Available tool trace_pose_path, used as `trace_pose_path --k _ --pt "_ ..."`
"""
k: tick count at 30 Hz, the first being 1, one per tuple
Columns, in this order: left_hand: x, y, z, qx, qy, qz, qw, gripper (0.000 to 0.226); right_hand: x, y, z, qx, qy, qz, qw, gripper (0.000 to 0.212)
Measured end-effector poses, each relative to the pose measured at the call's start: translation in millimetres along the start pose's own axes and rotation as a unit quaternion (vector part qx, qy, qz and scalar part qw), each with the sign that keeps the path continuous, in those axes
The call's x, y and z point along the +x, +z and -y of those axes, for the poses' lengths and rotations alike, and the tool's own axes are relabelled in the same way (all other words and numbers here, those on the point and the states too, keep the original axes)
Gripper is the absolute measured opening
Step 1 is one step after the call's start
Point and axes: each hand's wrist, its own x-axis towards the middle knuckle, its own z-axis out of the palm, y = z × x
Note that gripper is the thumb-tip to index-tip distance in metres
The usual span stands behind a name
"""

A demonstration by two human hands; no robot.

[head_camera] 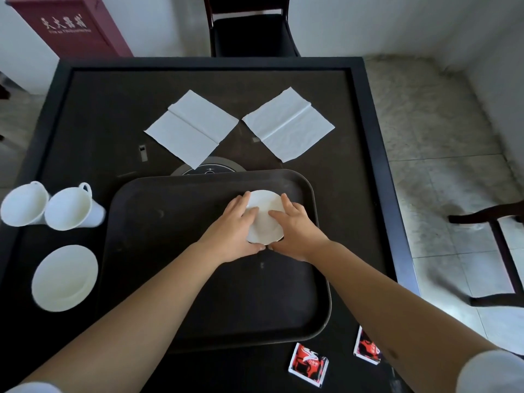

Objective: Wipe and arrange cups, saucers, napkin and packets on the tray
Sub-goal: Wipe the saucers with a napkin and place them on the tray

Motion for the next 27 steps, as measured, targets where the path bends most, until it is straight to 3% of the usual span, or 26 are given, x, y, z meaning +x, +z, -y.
trace_pose_path --k 9,20,27 --pt "-7.5 11.0 8.6 -0.008 0.053 -0.035 0.998 0.085 -3.2 8.2 2.6 0.002 0.010 -0.010 1.000 0.078" --pt "-7.5 6.4 2.9 0.009 0.022 -0.004 1.000 0.085 -3.4 8.7 11.3 -0.020 0.013 0.019 1.000 0.074" --pt "-26.9 4.1 -10.9 0.063 -0.028 -0.007 0.998 0.090 -19.9 4.0 22.5 -0.114 0.051 0.029 0.992 0.097"
